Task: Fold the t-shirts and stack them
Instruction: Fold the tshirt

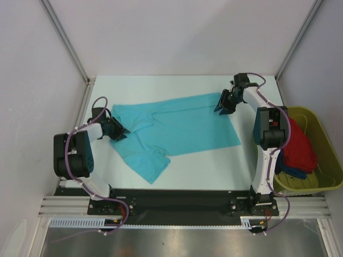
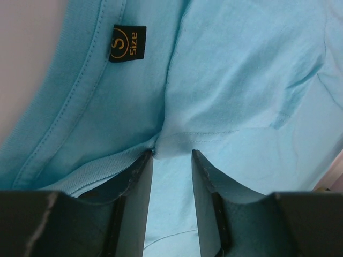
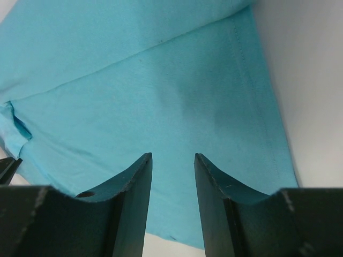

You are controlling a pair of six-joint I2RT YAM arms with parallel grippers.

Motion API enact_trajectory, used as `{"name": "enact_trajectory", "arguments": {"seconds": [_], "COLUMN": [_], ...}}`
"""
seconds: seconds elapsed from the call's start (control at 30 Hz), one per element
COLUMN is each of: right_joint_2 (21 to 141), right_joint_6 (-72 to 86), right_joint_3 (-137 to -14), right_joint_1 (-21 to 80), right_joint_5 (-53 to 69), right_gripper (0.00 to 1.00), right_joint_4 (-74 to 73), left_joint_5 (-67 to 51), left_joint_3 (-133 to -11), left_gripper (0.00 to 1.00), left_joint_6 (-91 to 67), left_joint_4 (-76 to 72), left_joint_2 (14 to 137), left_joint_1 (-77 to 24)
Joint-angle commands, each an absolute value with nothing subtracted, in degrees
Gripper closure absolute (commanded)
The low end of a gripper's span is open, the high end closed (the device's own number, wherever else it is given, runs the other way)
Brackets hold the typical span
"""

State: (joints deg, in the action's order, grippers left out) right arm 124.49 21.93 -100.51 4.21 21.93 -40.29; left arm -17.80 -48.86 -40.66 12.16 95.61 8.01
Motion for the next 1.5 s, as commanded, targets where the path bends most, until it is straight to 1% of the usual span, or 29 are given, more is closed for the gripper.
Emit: {"name": "enact_trajectory", "arguments": {"seconds": [0.0, 0.03, 0.13, 0.17, 0.2, 0.33, 0.37, 0.43, 0.47, 0.53, 0.7, 0.83, 1.07, 1.47], "right_joint_2": [121.3, 121.3, 121.4, 121.3, 121.3, 121.1, 121.0, 121.5, 121.7, 122.2, 122.8, 126.1, 131.6, 134.9], "right_joint_6": [21.1, 21.0, 21.2, 21.3, 21.4, 21.9, 21.9, 22.6, 23.1, 24.0, 29.1, 30.1, 32.1, 35.1], "right_joint_3": [-100.6, -100.7, -100.5, -100.4, -100.2, -99.0, -98.7, -98.6, -98.7, -99.4, -99.9, -104.8, -111.6, -111.9], "right_joint_1": [3.5, 3.5, 3.5, 3.5, 3.5, 3.5, 3.4, 3.4, 3.4, 3.3, 3.3, 3.0, 2.5, 1.5], "right_joint_5": [22.9, 22.9, 23.0, 23.2, 23.2, 23.5, 23.4, 22.9, 22.7, 21.4, 14.8, 8.0, 7.3, 8.6], "right_gripper": [0.57, 0.57, 0.57, 0.57, 0.57, 0.57, 0.57, 0.57, 0.57, 0.56, 0.56, 0.55, 0.56, 0.57], "right_joint_4": [-39.4, -39.5, -39.4, -39.3, -39.0, -38.1, -37.6, -36.8, -36.6, -35.8, -29.8, -29.8, -30.8, -28.5], "left_joint_5": [-16.5, -16.5, -16.3, -16.2, -16.0, -15.4, -15.3, -15.2, -15.4, -15.9, -16.3, -15.9, -16.8, -17.3], "left_joint_3": [-51.0, -51.3, -52.5, -52.8, -53.5, -54.6, -54.7, -54.8, -54.8, -55.1, -57.2, -58.3, -59.5, -60.1], "left_gripper": [0.60, 0.60, 0.68, 0.72, 0.74, 0.79, 0.83, 0.85, 0.92, 0.99, 1.00, 1.00, 1.00, 1.00], "left_joint_6": [-41.0, -41.0, -40.5, -40.2, -40.0, -39.1, -38.9, -38.8, -38.6, -38.5, -37.4, -36.7, -36.2, -36.1], "left_joint_4": [11.2, 11.2, 11.7, 12.1, 12.7, 14.1, 14.1, 14.7, 14.9, 15.4, 17.9, 19.2, 20.7, 21.4], "left_joint_2": [97.2, 97.2, 97.6, 97.8, 97.8, 96.9, 96.6, 95.5, 95.2, 94.8, 92.8, 91.0, 89.3, 88.9], "left_joint_1": [7.8, 7.8, 7.8, 7.8, 7.8, 7.8, 7.8, 7.8, 7.8, 7.8, 7.7, 7.7, 7.7, 7.7]}}
